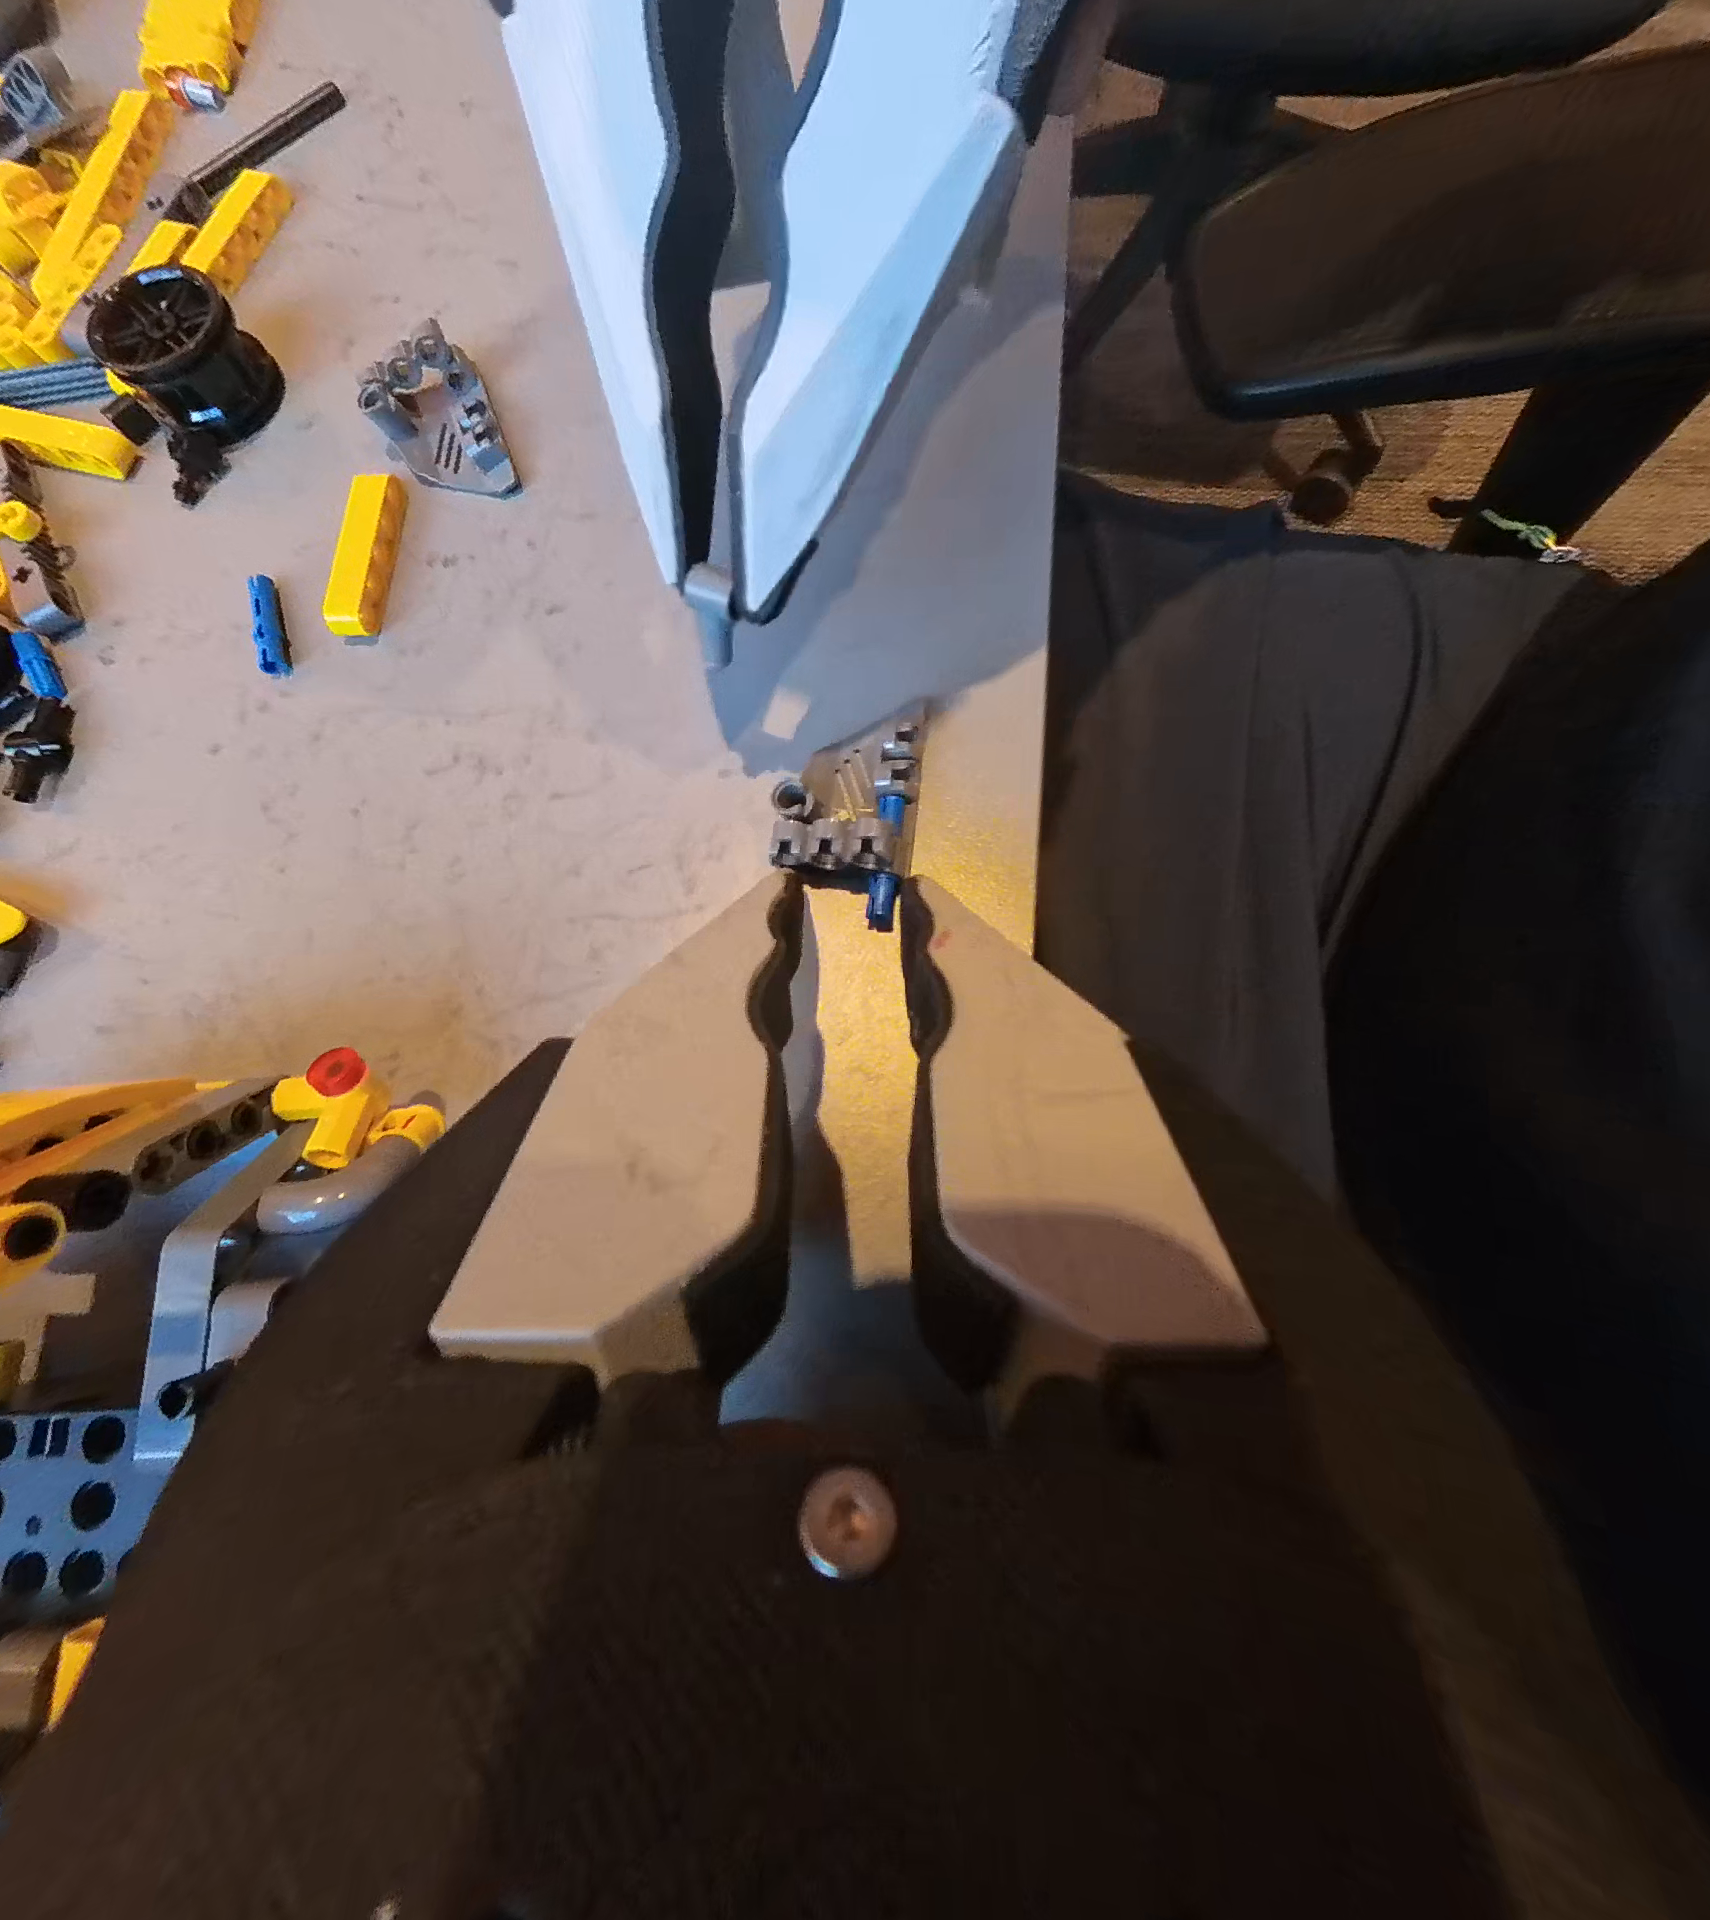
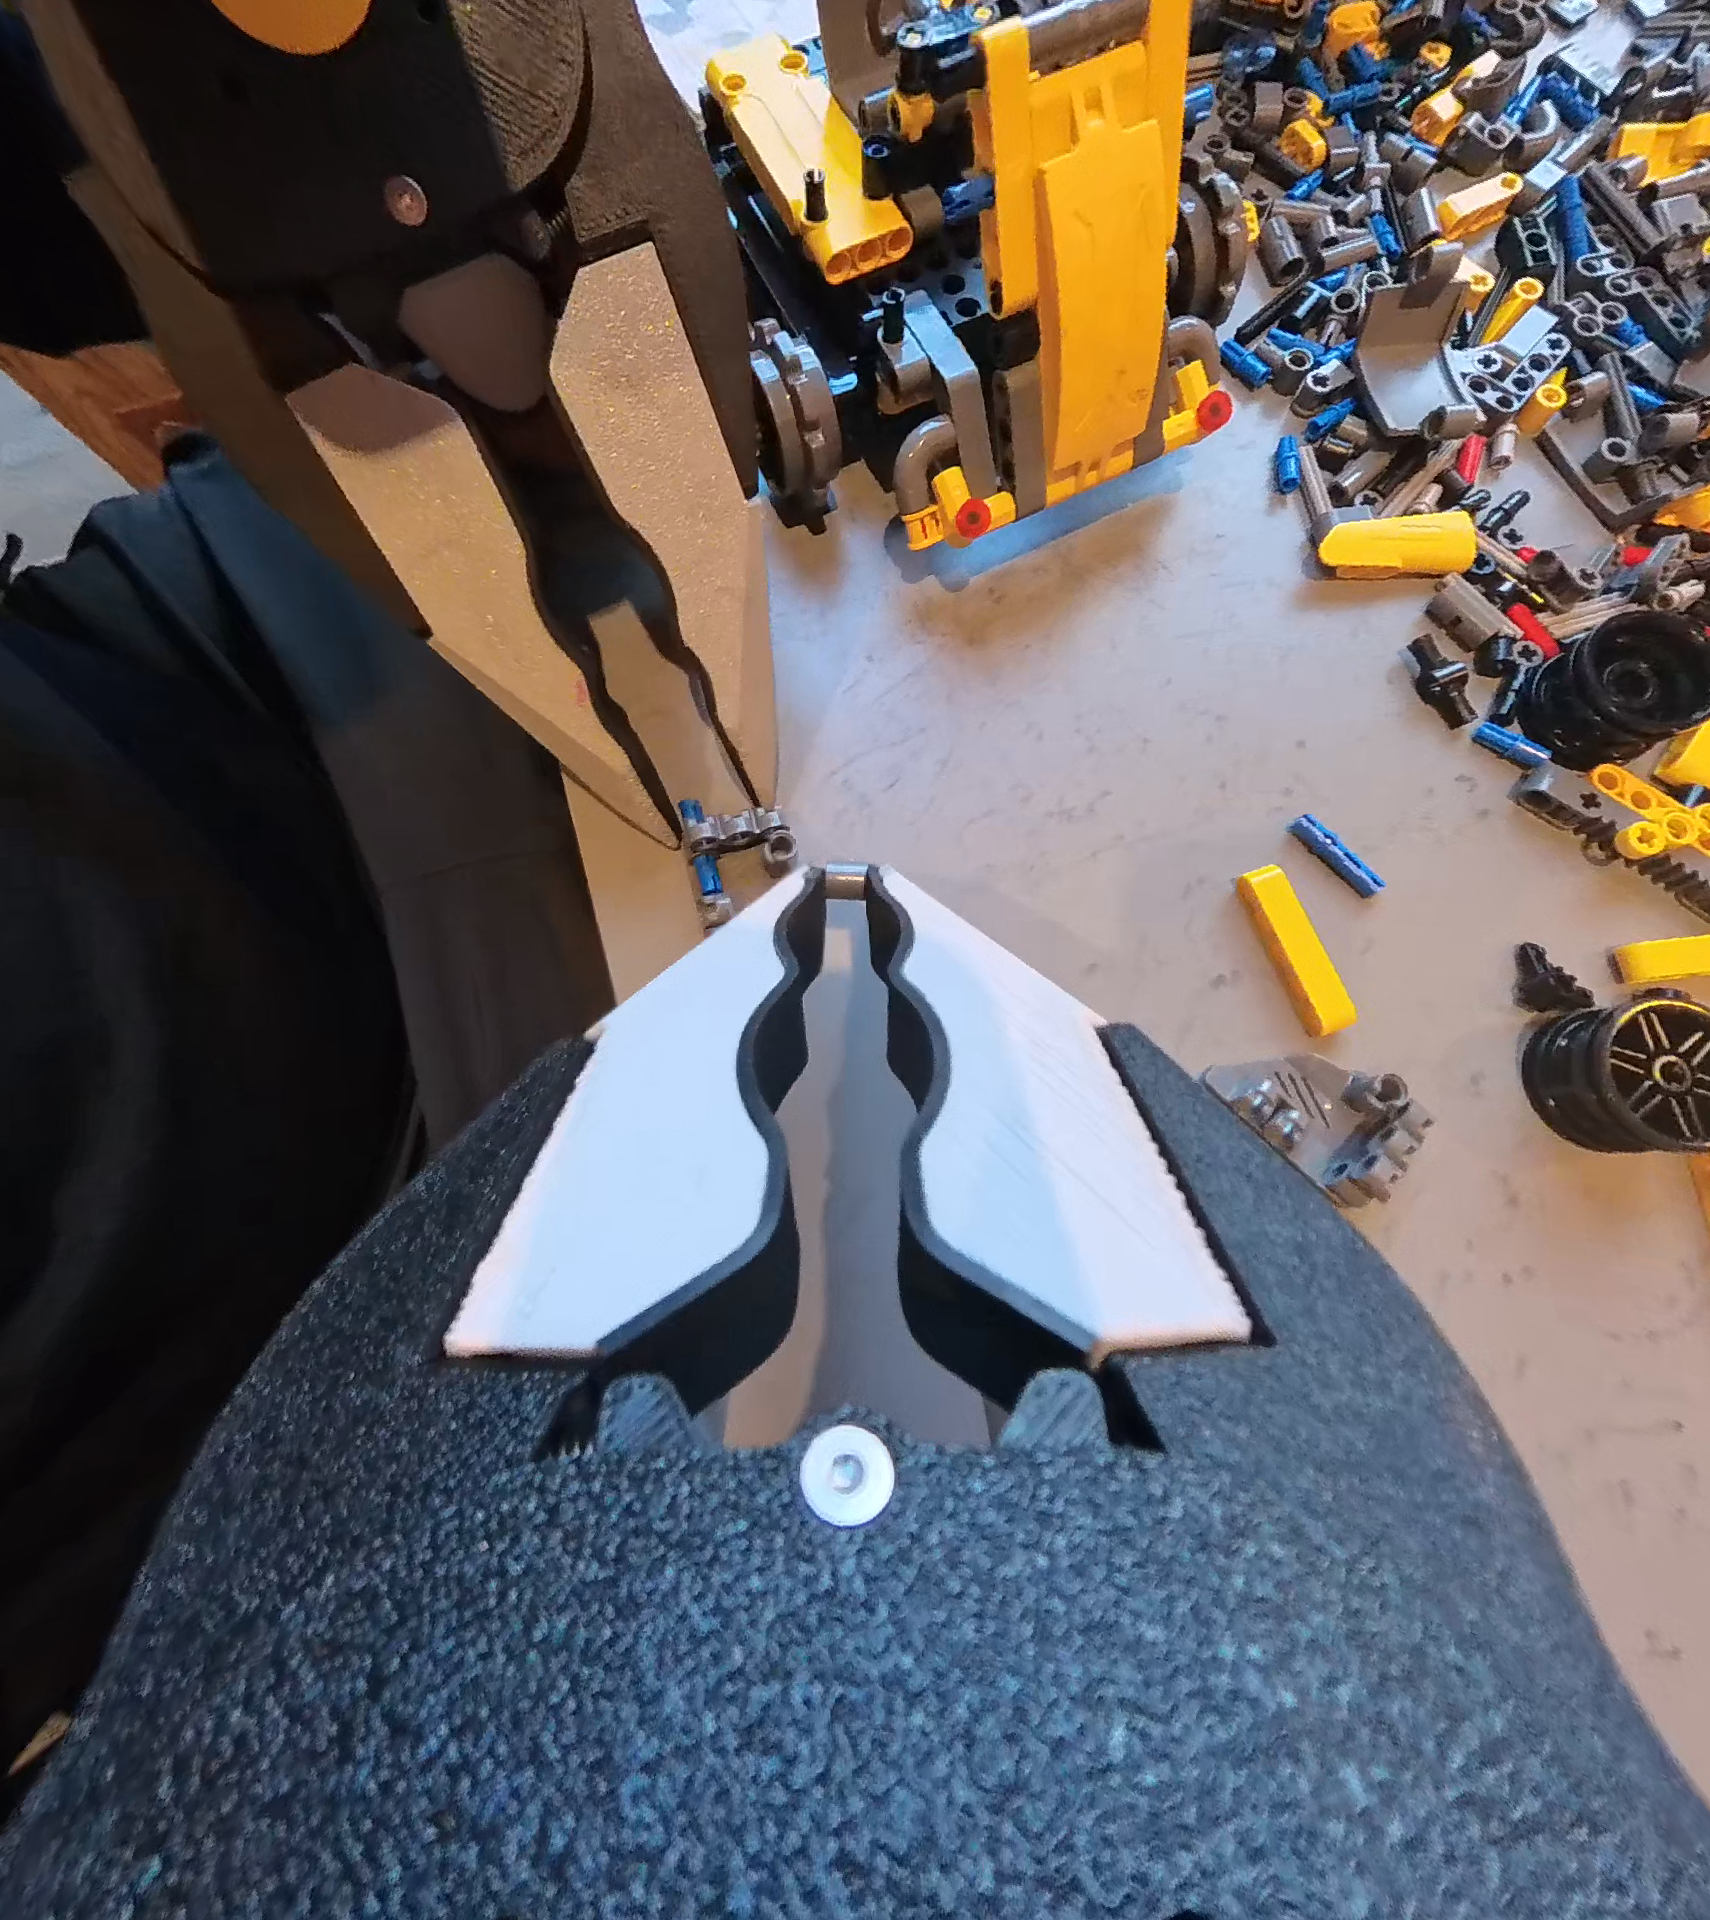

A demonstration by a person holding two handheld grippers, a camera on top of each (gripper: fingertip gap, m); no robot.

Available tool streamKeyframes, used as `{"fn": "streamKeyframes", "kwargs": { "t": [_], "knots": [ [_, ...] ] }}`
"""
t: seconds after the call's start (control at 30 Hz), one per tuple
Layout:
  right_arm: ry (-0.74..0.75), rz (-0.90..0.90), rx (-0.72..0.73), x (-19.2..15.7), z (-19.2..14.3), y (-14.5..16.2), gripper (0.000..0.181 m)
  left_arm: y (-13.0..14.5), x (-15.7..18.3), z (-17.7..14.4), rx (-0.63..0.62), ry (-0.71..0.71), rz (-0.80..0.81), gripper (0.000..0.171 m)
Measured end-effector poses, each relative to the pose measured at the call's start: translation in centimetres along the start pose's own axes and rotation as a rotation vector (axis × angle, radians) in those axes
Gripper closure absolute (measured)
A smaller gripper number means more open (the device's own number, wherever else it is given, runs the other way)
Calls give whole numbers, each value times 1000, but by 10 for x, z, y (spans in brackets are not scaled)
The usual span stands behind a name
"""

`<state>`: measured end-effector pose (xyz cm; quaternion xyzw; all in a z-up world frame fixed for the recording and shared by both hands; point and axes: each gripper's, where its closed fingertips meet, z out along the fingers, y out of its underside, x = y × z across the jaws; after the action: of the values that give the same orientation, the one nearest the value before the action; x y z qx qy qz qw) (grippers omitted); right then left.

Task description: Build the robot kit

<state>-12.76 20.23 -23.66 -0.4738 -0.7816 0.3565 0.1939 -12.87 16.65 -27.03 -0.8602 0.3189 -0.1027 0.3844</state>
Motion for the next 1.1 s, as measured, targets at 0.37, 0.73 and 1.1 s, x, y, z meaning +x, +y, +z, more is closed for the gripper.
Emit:
{"fn": "streamKeyframes", "kwargs": {
  "t": [0.37, 0.73, 1.1],
  "knots": [
    [5, -10, -28, -1, 2, 1, 173, 0, -1, 0, 0, 5, -13, 154],
    [-111, -32, -80, -5, -2, -3, 173, -6, 3, 7, -3, 45, -50, 153],
    [-149, 40, -189, -16, 6, 5, 174, -10, 7, 11, -4, 79, -56, 140]
  ]
}}
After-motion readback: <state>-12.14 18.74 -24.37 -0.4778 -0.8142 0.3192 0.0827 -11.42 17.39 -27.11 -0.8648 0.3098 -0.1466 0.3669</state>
